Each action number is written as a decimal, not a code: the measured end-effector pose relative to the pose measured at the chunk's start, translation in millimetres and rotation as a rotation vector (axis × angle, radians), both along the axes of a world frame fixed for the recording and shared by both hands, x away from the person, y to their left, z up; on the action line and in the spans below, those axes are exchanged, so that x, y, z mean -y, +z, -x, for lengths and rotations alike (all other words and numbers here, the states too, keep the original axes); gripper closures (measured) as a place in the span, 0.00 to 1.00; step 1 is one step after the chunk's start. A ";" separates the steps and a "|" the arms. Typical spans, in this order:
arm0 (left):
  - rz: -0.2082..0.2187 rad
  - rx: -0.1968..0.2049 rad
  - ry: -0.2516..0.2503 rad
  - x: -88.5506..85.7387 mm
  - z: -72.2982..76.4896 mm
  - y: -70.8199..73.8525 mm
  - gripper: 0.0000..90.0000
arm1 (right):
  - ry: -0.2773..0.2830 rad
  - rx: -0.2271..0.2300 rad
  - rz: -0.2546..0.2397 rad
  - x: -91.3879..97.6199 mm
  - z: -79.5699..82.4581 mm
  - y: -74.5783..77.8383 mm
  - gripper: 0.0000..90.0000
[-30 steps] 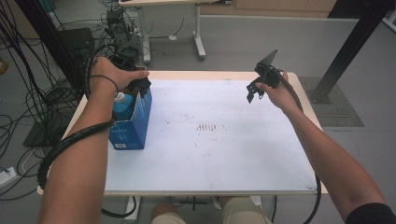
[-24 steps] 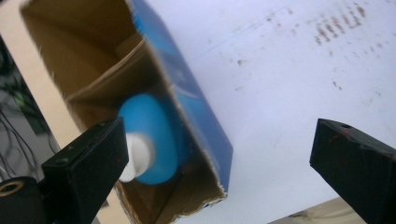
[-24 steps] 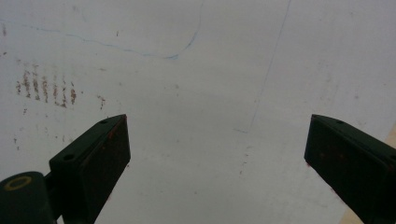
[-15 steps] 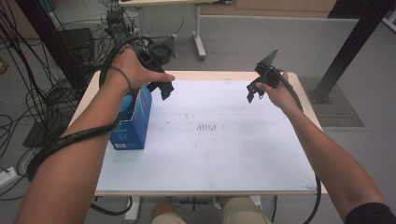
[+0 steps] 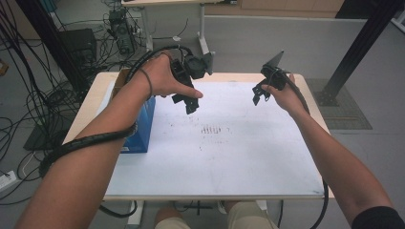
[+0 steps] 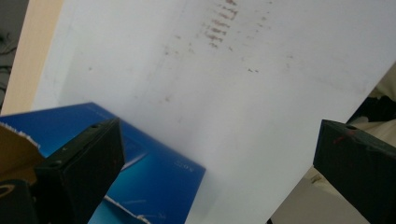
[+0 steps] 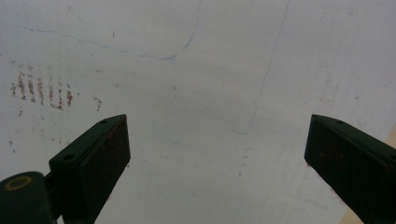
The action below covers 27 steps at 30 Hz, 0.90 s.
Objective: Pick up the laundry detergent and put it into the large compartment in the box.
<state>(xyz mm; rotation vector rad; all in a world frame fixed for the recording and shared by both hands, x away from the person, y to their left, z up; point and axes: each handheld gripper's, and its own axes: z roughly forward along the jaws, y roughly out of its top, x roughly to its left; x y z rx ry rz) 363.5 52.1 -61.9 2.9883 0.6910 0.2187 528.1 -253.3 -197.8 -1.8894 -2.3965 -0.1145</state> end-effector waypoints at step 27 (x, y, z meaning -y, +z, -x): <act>-0.059 0.000 -0.248 42.0 8.2 -8.7 0.04 | 0.004 -0.009 0.006 -2.4 -4.0 -3.9 0.08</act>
